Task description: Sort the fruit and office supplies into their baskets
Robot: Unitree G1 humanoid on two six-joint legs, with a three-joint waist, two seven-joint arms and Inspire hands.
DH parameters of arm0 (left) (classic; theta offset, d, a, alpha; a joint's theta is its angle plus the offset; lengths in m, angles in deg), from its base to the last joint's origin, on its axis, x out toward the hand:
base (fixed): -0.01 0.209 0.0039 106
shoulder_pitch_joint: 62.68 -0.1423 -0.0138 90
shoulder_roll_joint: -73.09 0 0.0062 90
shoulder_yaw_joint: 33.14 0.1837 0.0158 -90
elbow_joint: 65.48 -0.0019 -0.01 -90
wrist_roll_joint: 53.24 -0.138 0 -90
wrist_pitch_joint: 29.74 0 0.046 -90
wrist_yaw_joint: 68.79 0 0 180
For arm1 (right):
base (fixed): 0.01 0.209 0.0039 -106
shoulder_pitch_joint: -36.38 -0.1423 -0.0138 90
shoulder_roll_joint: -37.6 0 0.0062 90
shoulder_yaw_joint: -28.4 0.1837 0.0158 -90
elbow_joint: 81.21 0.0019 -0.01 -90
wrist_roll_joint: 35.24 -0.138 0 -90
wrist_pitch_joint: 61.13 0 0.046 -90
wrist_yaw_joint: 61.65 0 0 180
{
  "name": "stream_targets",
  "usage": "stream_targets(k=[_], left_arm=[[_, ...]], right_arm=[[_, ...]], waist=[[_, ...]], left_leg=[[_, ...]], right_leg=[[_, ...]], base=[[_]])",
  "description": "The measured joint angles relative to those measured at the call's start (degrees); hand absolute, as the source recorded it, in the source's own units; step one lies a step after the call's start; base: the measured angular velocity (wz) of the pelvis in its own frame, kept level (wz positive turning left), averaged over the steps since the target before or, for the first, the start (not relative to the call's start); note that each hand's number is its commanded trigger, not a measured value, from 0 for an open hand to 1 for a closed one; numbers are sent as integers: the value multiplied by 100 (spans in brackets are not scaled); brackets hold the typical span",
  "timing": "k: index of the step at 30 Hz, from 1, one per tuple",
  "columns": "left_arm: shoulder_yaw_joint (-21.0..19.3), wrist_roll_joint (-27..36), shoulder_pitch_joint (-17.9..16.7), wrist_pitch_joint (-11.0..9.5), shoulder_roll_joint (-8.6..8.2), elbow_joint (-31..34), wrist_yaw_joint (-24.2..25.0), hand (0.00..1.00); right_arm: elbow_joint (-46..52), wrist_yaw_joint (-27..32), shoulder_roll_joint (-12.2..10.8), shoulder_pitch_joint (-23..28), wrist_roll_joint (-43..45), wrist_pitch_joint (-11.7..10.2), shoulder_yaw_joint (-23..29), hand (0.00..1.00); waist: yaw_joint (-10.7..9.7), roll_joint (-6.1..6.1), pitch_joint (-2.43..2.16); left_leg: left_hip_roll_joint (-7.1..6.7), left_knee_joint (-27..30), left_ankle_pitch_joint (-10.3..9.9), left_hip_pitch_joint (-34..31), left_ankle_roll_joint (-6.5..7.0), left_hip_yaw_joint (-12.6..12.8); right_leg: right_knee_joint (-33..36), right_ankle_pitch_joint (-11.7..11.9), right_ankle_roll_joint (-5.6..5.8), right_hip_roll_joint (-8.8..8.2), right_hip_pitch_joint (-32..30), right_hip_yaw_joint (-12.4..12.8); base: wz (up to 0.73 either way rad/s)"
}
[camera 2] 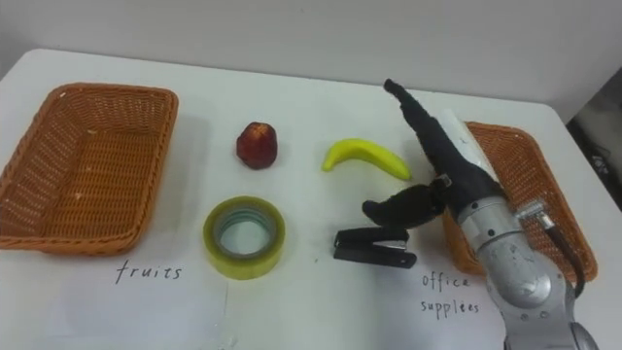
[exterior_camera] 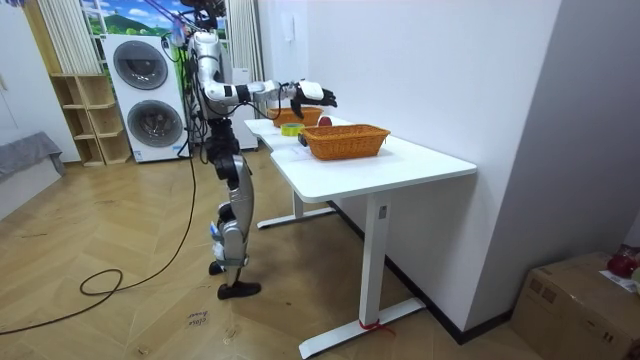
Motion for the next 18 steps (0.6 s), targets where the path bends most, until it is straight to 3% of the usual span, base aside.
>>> stream_targets(k=[10, 18], left_arm=[[1, 1, 41, -2, 46, 10, 41, 0], [10, 0, 114, 0, 54, 10, 129, 0]], right_arm=[[-369, -392, 0, -1, 311, 23, 0, 0], [-386, -640, 0, -4, 334, 148, -63, 0]], waist=[[73, -77, 42], [93, -78, 41]], left_leg=[[1, -5, -1, -23, 1, -48], [-2, -23, -1, -10, 0, -50]], right_leg=[[3, 4, -3, 9, -7, -21], [-5, 4, -2, 8, -3, -28]], base=[[1], [0]])
